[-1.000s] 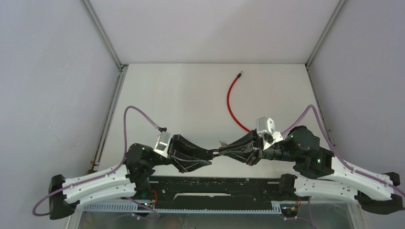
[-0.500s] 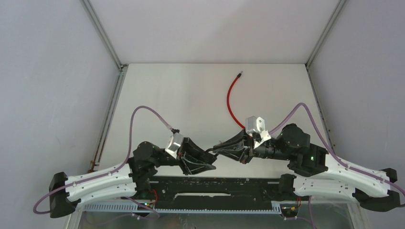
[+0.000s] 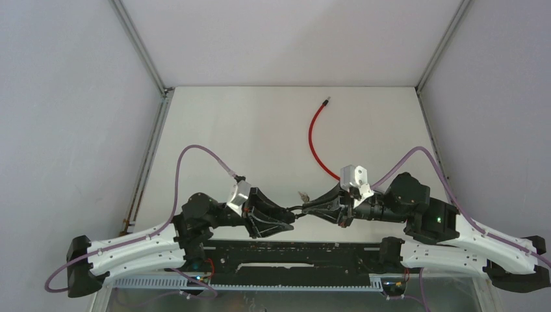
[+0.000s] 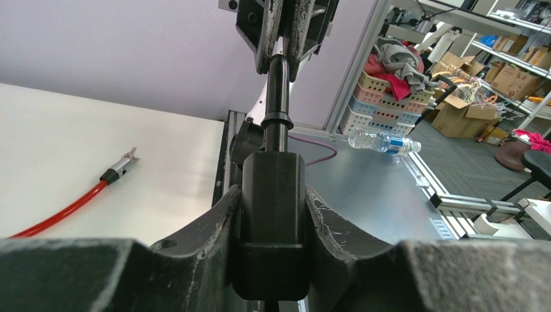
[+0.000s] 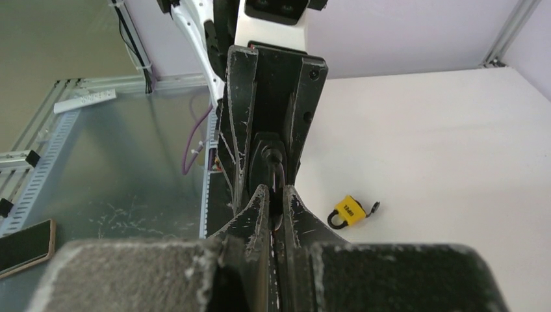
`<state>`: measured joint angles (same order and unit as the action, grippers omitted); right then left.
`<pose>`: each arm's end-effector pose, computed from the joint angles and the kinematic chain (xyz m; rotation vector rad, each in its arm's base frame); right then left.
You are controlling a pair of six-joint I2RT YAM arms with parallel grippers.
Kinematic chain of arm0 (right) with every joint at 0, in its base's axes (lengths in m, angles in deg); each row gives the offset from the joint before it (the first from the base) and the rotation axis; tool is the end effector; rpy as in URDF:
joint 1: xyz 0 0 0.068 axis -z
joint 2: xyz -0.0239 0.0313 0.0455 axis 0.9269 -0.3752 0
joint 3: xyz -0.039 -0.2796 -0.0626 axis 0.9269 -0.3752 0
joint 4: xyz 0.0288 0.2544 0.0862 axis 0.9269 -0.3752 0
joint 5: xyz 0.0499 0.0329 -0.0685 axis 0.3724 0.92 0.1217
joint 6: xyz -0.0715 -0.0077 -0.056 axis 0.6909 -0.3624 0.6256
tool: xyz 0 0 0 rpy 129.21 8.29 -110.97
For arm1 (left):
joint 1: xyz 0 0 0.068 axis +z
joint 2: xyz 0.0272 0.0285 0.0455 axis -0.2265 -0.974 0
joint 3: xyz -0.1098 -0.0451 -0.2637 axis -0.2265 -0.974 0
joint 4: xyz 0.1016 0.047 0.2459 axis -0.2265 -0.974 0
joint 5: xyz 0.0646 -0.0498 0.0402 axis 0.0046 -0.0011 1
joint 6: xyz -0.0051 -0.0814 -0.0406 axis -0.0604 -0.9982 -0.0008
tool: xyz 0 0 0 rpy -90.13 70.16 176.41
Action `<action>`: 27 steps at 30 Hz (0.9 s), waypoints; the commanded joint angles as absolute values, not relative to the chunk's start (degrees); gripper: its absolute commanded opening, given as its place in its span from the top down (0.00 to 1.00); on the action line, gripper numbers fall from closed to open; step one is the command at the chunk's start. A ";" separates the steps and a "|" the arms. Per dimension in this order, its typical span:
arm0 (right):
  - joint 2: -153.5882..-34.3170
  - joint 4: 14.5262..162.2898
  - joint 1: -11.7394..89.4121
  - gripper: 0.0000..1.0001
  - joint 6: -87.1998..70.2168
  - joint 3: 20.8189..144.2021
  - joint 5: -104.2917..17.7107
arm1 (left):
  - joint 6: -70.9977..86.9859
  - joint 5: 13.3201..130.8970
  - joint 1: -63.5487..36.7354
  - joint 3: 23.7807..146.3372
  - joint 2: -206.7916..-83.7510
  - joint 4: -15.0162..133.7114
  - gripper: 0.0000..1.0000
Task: Lock with the key
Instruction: Lock the lock.
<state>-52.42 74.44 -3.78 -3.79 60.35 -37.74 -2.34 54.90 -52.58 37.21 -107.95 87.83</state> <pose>0.0416 0.1856 0.4100 -1.1310 1.2857 1.1681 0.0511 -0.1981 0.3273 0.9317 1.1582 -1.5576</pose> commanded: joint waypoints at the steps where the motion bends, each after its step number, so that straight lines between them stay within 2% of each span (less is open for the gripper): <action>1: -52.84 63.51 -3.69 1.00 -2.51 61.43 -35.57 | -0.83 58.14 -52.56 40.11 -105.01 96.45 1.00; 3: -53.28 61.36 -3.68 0.97 -1.95 63.21 -35.20 | 0.24 57.44 -52.56 40.89 -105.07 93.47 1.00; 7: -53.80 58.18 -3.32 0.77 -1.86 66.35 -34.31 | 3.25 55.87 -52.56 43.70 -105.08 85.12 1.00; 11: -53.83 56.83 -2.86 0.66 -2.14 67.36 -31.36 | 4.76 55.26 -52.56 44.42 -104.07 81.71 1.00; 15: -53.91 56.87 -2.68 0.62 -2.67 67.32 -30.00 | 5.33 55.05 -52.56 44.69 -103.48 80.39 1.00; 27: -52.86 64.47 -1.08 0.59 -3.75 67.37 -30.03 | 6.36 51.26 -52.56 46.83 -106.07 77.07 1.00</action>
